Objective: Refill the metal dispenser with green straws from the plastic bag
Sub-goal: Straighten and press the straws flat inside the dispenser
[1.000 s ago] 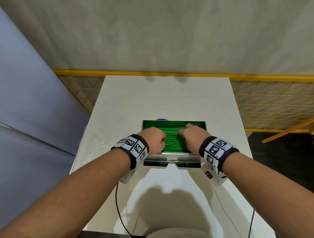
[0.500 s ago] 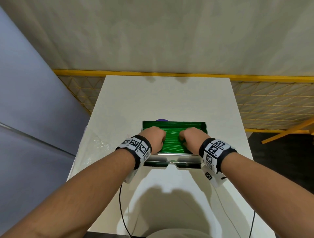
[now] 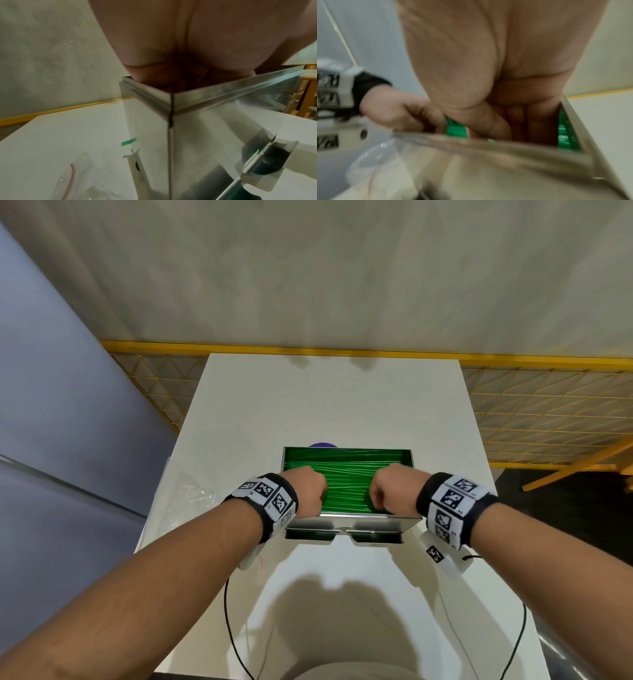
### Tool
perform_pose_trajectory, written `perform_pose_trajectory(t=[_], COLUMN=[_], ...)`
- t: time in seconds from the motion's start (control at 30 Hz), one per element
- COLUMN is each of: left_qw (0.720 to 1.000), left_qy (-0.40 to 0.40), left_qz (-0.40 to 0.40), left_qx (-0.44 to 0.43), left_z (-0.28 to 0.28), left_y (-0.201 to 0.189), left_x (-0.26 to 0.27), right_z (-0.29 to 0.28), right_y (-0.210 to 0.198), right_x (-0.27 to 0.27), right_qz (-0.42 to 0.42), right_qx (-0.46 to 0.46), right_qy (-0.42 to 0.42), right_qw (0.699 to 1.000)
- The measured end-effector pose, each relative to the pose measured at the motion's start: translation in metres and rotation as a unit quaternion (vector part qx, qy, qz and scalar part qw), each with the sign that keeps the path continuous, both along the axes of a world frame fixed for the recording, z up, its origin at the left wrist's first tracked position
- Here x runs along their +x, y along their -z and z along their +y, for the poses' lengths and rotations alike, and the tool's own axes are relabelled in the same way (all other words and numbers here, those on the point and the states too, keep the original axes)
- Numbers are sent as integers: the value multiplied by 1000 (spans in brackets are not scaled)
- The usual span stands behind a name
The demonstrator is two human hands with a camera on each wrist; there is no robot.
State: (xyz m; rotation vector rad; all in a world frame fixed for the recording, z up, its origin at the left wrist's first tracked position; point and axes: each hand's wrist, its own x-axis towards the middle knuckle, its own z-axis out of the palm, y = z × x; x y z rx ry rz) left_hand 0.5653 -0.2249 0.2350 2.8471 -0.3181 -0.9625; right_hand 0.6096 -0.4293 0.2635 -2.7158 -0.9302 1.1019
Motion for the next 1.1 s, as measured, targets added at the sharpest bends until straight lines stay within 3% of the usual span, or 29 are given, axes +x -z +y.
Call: perform_pose_trajectory(t=[0.07,0.2,0.33,0.5,0.73,1.0,1.1], left_qw=[1000,995,996,984,993,985,991], left_qy=[2,6,37,42,36,42,45], left_qz=[-10,-90,-84,-174,-94,-161,-107], left_qx=[-8,-41,12,9,55,49,63], left_z=[-3,-4,-3,-1,4,4,1], left_y=[-1,-3,0,5,8,7,5], left_x=[0,4,6,5,4,8,10], right_z=[5,9,17,21,22,10,4], right_y=[6,9,12,14,17,8,2], right_x=[-5,5,8,9,8,6,-1], right_qz=[-7,-75,-109,-161,-144,-169,-174], right_qx=[-51,-48,-91,-75,-108,-20,16], right_qy=[-41,-31,-76,-66,-80,-26,0], right_qw=[998,996,987,982,980,985,985])
